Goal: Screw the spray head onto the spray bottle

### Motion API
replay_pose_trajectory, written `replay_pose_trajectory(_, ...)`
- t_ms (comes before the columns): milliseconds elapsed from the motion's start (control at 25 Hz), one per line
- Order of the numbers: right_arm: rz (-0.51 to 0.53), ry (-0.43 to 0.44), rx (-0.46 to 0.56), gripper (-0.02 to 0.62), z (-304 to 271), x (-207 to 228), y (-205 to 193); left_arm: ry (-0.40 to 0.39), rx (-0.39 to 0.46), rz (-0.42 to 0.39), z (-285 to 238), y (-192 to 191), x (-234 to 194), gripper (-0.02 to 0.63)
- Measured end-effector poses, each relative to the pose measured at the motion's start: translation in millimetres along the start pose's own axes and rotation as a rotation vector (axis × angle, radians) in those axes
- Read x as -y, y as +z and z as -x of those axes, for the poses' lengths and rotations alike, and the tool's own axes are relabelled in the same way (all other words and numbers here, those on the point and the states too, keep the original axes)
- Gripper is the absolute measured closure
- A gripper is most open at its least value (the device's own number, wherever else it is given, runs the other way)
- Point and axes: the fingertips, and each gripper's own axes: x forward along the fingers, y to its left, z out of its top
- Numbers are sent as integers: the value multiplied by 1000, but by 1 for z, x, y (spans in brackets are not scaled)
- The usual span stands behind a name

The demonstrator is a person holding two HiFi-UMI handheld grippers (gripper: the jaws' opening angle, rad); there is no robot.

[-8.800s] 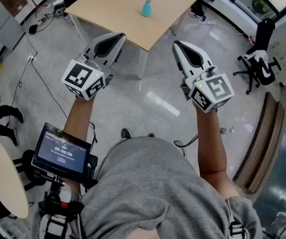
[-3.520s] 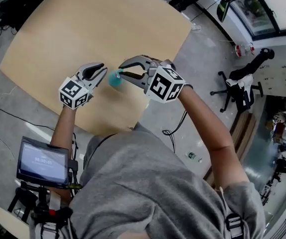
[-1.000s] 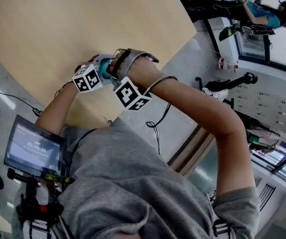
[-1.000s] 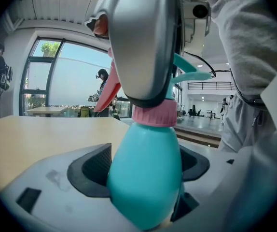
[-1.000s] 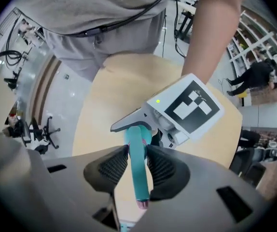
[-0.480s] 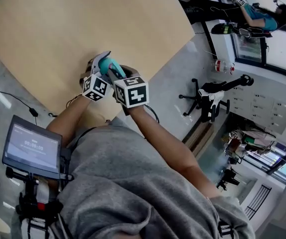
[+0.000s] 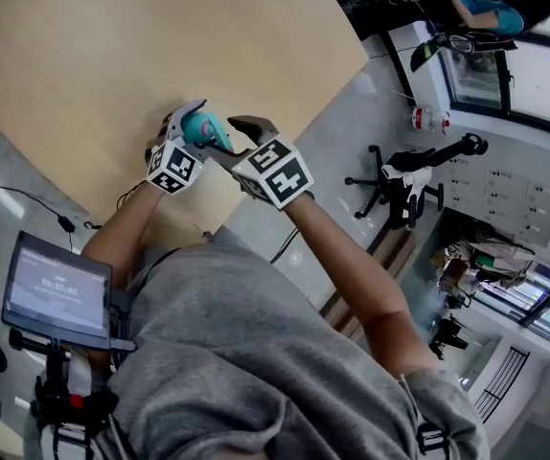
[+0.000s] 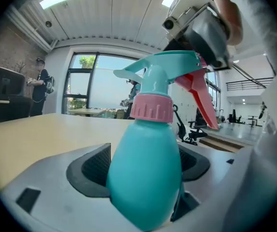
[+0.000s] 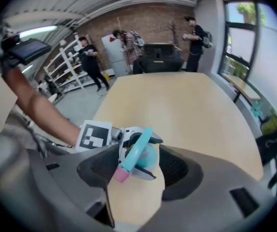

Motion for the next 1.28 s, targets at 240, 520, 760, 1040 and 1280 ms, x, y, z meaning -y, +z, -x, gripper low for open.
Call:
replay_pose_trajectory(240,1056,189,-179,354,47,-16,9,-277,-17,-68,7,-3,17,225)
replay_pose_trajectory(520,1731,312,-382,356,-14,-14,-15,-376,-48,-89,12,-9,20,225)
replay_pose_trajectory(760,1712,294,-374,463,-43,-13,-21,-394,-50,-91,12,-10,22,225)
replay_pose_trajectory(1040,805,102,-290,467,-41,-7,-18,-314,-5,-31,12,-4,17,216)
replay_pose_trajectory(1280,-59,-105,-36,468,-35,-1,-21,-120,38,57,11,0,10,201)
